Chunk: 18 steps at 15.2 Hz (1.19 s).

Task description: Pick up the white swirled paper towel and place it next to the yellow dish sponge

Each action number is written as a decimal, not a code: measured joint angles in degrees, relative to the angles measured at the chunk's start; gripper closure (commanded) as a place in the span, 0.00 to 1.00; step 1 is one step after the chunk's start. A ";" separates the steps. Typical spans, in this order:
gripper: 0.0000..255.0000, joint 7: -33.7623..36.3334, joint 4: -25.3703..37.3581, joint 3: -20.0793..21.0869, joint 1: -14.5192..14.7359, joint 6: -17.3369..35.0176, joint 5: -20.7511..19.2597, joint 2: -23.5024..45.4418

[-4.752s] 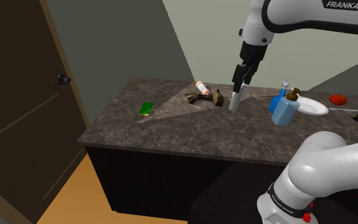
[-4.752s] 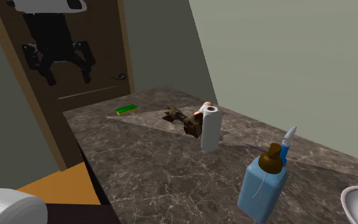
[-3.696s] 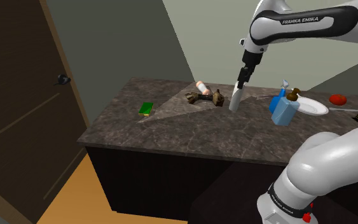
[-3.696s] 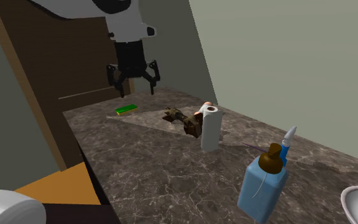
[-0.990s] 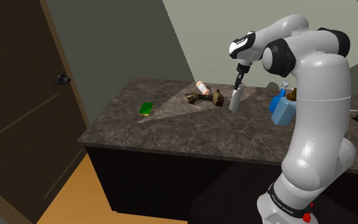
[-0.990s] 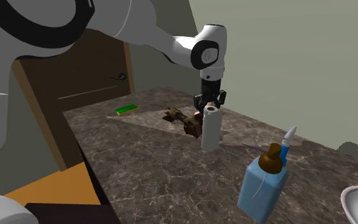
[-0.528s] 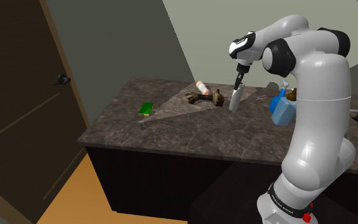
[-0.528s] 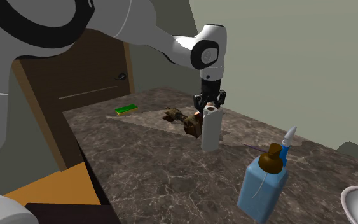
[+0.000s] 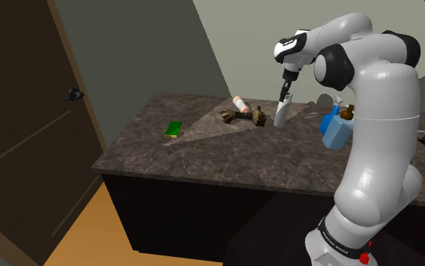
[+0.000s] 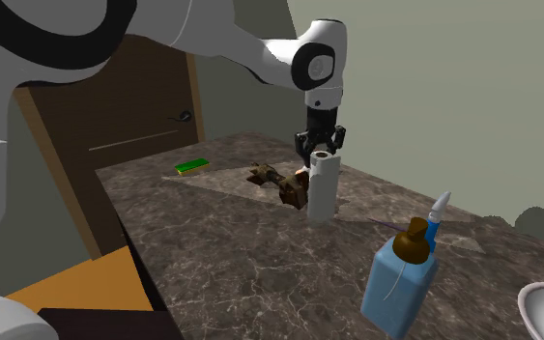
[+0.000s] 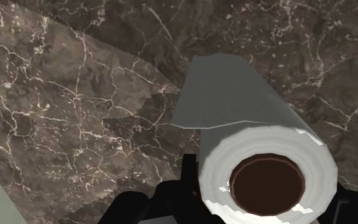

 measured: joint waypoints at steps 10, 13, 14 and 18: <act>1.00 0.96 6.35 -0.52 -0.44 -7.03 -0.95 -0.92; 1.00 2.72 6.16 -0.37 1.03 -7.57 -1.72 -1.95; 1.00 3.80 5.70 -0.14 1.96 -7.29 -2.01 -2.22; 1.00 8.69 4.39 0.81 5.91 -6.97 -3.44 -3.72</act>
